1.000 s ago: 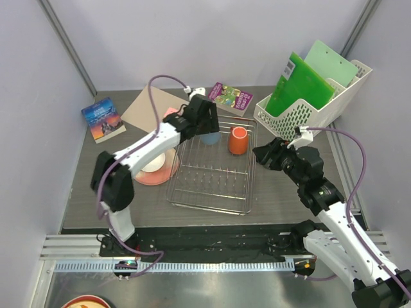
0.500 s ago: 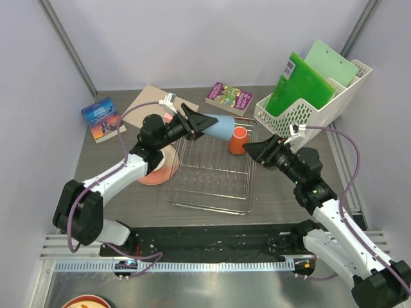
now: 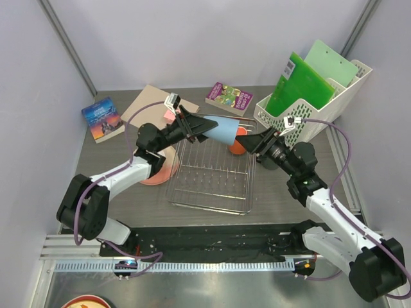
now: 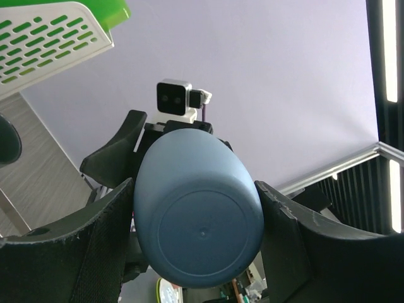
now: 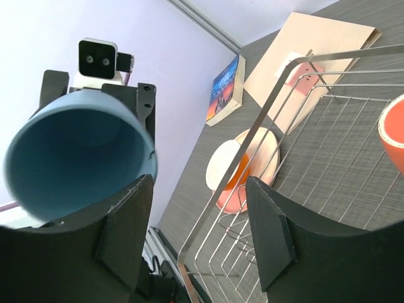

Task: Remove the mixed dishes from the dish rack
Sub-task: Place the cup at the center of the board.

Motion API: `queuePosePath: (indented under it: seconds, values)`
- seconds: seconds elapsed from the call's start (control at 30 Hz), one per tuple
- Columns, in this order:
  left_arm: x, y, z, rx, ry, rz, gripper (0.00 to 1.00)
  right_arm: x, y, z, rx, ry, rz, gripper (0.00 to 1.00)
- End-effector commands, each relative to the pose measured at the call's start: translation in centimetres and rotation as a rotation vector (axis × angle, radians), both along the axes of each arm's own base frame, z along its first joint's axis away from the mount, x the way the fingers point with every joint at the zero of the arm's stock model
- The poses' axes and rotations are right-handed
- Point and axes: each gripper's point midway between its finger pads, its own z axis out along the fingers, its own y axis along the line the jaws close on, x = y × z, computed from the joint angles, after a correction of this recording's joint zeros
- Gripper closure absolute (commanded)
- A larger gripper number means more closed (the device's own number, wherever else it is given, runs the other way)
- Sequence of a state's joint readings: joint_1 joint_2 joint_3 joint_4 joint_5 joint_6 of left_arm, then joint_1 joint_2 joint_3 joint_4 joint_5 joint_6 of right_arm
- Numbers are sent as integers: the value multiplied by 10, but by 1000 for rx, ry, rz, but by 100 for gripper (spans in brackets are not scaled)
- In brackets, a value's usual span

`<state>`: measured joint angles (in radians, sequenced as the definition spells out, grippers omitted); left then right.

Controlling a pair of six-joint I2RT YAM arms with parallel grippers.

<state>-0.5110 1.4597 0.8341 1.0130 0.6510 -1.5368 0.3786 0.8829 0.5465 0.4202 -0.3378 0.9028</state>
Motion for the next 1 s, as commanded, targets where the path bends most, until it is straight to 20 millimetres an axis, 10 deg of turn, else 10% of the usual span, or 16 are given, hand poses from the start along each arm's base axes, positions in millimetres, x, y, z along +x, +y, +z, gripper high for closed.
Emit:
queuePosePath:
  seconds: [0.0,0.33,0.53,0.6,0.97]
  values:
    - [-17,1,13,-44,-67,-53,100,1,10,51,86,-130,44,34]
    - [-21,-2,-1,-31,-45,-72,100,12,37,56,82,-134,111,39]
    - [-23,-5,-3,-18,-60,-83,100,16,45,35,53,-69,121,99]
    - [-22,-4,-4,-1,-78,-82,98,17,37,34,32,-69,74,99]
    - [12,18,-21,181,-67,67,25,16,-20,40,-198,-35,-201,99]
